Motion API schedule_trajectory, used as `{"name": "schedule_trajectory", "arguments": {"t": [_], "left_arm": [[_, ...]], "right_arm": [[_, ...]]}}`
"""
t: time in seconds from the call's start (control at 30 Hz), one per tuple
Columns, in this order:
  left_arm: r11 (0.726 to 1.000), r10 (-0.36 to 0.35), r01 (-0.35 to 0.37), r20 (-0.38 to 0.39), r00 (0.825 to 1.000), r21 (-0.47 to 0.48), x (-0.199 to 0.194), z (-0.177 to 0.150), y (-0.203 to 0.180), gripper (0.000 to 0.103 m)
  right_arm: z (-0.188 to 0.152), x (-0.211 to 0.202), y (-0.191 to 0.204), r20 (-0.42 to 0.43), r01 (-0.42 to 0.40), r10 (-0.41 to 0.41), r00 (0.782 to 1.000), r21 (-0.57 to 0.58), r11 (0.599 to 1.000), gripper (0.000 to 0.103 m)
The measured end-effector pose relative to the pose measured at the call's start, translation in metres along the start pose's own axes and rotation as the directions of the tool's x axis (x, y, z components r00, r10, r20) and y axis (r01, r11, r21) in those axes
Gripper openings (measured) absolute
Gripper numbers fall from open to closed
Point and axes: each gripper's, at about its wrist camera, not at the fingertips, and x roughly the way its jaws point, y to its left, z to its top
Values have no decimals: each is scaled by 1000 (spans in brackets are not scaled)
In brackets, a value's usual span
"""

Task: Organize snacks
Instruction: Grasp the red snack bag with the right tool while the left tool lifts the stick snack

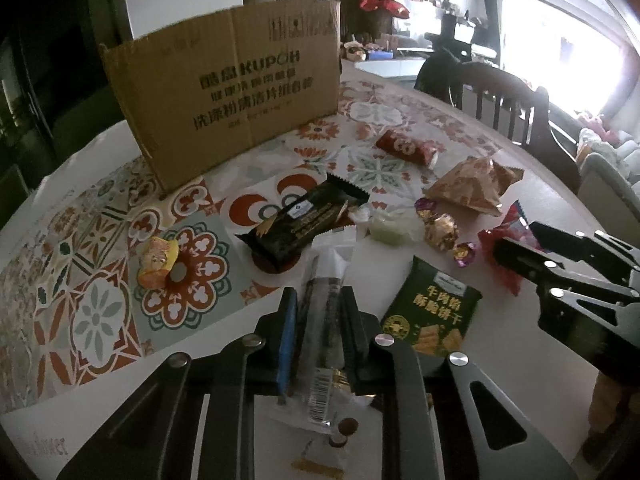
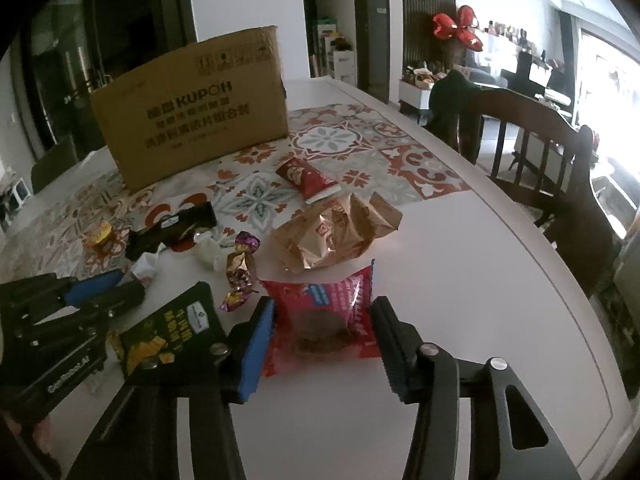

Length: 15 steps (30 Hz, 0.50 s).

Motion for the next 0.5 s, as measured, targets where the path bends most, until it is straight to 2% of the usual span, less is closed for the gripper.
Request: {"name": "schedule_trajectory", "arguments": {"t": [0.2, 0.5], "left_arm": [[1000, 2, -1, 30, 1000, -23, -16, 3, -3, 21], [997, 4, 2, 84, 996, -73, -47, 5, -6, 21]], "right_arm": [[0, -5, -2, 7, -29, 29, 1000, 7, 1000, 43], [4, -34, 2, 72, -85, 86, 994, -11, 996, 42]]}}
